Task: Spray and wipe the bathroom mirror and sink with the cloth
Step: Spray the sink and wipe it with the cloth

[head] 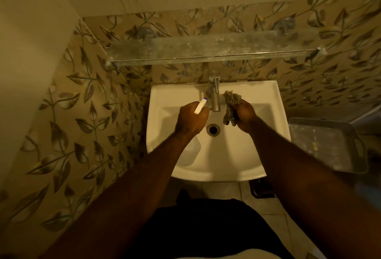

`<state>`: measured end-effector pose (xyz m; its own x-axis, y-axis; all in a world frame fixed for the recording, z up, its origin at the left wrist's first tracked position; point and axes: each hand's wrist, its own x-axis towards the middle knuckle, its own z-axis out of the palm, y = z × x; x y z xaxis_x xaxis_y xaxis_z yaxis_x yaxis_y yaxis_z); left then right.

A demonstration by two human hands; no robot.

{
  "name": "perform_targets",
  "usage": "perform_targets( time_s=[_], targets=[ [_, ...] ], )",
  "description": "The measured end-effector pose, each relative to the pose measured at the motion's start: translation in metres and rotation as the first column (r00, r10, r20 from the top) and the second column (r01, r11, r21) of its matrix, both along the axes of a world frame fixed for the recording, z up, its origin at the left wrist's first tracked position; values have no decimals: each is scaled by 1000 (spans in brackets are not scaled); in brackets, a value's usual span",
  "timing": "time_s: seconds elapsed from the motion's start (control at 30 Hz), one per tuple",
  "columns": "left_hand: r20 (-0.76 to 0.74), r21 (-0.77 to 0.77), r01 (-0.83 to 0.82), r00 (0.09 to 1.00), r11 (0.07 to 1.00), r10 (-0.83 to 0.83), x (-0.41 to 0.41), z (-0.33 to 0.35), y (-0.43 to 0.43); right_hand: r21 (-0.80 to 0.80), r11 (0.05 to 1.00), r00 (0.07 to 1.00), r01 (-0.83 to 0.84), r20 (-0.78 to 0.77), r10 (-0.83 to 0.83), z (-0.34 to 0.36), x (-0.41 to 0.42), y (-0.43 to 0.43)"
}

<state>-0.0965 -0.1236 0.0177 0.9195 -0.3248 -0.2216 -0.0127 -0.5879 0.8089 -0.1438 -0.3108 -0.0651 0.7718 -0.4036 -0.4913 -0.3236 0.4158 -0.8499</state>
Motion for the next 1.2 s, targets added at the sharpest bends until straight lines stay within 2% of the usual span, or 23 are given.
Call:
perform_targets(
  time_s=[0.07,0.13,0.3,0.43,0.57,0.77,0.9,1.1,1.2],
  targets=[
    [-18,-24,-1,1000,1000,1,0,2,7,331,932,987,145,16,-160,4,-11,3],
    [-29,-27,14,999,1000,-15,0,3,12,527,817,962,234,-4,-273,7,-23,4],
    [-22,-6,63,998,998,-63,2,8,16,679,681,912,274,43,-409,10,-50,12],
    [4,-24,116,993,993,-116,-1,10,13,655,718,896,236,138,-421,18,-64,23],
    [24,-27,155,988,988,-155,-11,11,2,620,738,897,264,123,-424,18,-80,25],
    [35,-81,93,995,992,-90,-45,17,-29,487,840,922,238,160,-354,21,-127,1],
    [86,-134,108,992,985,-97,-84,17,-62,518,808,886,281,183,-425,23,-169,-30],
    [146,-143,176,977,974,-155,-145,15,-130,541,800,884,259,202,-422,28,-235,-76],
    [176,-147,223,965,964,-197,-168,22,-161,560,770,861,304,185,-474,27,-263,-99]
  ],
)
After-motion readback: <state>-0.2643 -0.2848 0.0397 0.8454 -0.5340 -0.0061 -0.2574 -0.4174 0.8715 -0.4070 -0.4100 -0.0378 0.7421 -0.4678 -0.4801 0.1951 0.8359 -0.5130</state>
